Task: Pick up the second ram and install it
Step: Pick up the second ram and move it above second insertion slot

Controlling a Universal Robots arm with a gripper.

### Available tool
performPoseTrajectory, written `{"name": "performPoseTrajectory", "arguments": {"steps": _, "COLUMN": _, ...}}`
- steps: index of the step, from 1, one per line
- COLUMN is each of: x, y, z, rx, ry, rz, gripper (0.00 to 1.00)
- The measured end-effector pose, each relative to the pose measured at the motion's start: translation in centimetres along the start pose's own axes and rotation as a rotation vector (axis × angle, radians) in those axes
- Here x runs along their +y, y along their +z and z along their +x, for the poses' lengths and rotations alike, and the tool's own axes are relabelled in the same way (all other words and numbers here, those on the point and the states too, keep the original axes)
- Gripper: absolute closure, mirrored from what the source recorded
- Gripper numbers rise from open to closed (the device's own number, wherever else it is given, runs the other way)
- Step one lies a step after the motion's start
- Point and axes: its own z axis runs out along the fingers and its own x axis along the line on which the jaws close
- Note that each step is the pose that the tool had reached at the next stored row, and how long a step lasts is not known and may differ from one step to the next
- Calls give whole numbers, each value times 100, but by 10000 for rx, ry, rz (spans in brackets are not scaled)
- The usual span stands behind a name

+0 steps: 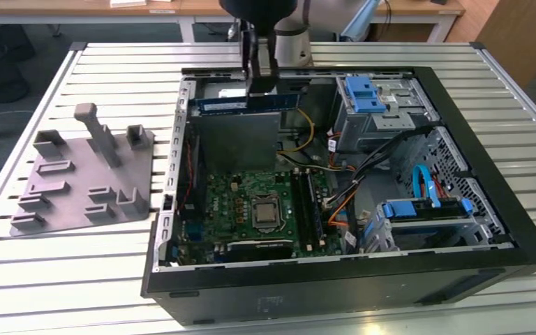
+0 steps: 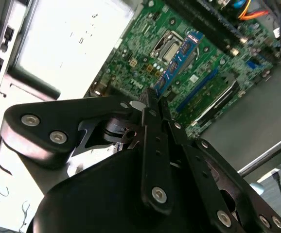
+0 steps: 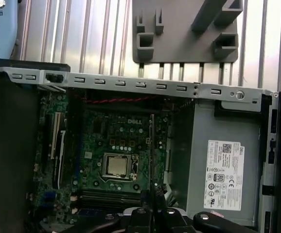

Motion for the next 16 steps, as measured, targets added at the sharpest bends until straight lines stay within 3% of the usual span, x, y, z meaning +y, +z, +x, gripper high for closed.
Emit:
{"name": "performPoseTrajectory", "arguments": {"steps": 11, "x": -439, "y": -5, "z": 33, "rx": -3, "ry": -1, "rz": -40, "gripper": 86}}
{"name": "performPoseTrajectory", "arguments": {"steps": 16, "x": -491, "y": -4, "z": 37, "rx": -3, "ry": 7, "rz": -44, "gripper": 86}}
